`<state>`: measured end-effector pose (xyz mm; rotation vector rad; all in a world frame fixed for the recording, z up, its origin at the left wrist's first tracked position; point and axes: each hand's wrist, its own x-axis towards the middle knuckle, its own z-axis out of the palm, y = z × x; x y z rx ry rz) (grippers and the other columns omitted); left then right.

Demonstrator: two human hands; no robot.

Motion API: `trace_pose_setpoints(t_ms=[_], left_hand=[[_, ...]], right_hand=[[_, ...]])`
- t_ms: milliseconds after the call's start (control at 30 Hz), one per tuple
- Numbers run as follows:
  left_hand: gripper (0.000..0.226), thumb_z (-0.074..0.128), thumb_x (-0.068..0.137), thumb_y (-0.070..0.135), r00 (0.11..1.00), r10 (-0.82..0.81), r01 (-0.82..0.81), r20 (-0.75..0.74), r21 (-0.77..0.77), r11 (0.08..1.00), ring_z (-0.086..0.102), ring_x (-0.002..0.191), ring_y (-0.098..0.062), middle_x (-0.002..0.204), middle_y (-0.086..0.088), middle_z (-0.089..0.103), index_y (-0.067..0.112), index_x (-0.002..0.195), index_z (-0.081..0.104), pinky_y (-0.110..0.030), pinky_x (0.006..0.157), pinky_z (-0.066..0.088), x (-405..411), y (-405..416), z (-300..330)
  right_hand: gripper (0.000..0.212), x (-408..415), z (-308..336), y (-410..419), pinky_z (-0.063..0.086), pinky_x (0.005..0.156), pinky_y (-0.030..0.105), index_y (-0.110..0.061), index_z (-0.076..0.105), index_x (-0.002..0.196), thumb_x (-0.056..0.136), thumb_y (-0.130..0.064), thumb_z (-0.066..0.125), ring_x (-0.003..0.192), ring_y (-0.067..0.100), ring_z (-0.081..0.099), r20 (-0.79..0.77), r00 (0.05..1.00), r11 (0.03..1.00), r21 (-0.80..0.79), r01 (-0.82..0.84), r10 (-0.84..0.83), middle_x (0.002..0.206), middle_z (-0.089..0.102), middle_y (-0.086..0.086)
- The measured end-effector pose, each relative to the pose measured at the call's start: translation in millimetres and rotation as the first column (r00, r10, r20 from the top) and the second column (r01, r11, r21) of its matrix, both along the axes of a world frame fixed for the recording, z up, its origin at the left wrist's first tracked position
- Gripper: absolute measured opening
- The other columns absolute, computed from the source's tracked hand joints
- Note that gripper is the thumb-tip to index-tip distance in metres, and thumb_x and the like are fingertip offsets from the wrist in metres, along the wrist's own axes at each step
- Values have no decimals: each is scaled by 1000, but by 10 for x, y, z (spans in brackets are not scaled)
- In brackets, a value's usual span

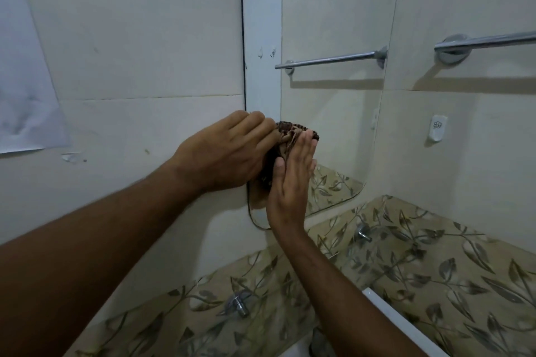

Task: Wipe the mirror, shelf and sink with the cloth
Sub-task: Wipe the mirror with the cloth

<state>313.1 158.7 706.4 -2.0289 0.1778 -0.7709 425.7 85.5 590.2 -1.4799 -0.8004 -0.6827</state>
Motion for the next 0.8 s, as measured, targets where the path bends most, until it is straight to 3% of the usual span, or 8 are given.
trace_pose_setpoints(t_ms=[233, 433, 533, 633, 800], left_hand=[[36, 19, 100, 21, 1000, 23, -23, -16, -6, 1000, 45, 102, -33, 115, -18, 48, 4, 116, 47, -47, 89, 40, 60, 36, -1], [37, 17, 100, 22, 999, 34, -34, 1, 19, 999, 44, 98, -33, 111, -18, 47, 4, 114, 46, -46, 86, 40, 76, 40, -4], [35, 17, 100, 21, 999, 43, -43, -3, 26, 999, 43, 97, -34, 111, -19, 47, 5, 112, 45, -47, 85, 39, 94, 44, -7], [39, 12, 102, 22, 1000, 25, -24, -5, 32, 999, 44, 97, -34, 110, -19, 48, 5, 112, 46, -47, 85, 40, 88, 56, -4], [36, 16, 103, 14, 993, -8, 31, -120, 192, 981, 47, 95, -35, 109, -22, 48, 2, 118, 47, -48, 86, 45, 91, 108, -52]], right_hand=[[60, 63, -343, -75, -5, 125, 29, -24, -2, 157, 107, -26, 31, 154, 10, -10, -13, 1000, 1000, -10, 25, -25, 167, -5, -9], [59, 278, -213, -34, -2, 126, 46, -26, -3, 157, 105, -44, 17, 152, 4, -12, -203, 975, 991, 80, 109, -91, 167, -8, -10], [60, 99, -153, 51, -5, 125, 44, -21, -2, 158, 106, -44, 16, 154, 11, -12, -129, 988, 993, 73, 90, -80, 167, -8, -5], [59, -229, -346, 98, -5, 125, 39, -15, 1, 158, 108, -24, 30, 154, 16, -10, 7, 1000, 1000, -2, 11, -11, 167, -8, -4], [59, -178, -596, 61, -7, 125, 35, -21, -1, 158, 107, -26, 29, 154, 13, -10, -22, 1000, 999, -33, 15, -16, 167, -7, -8]])
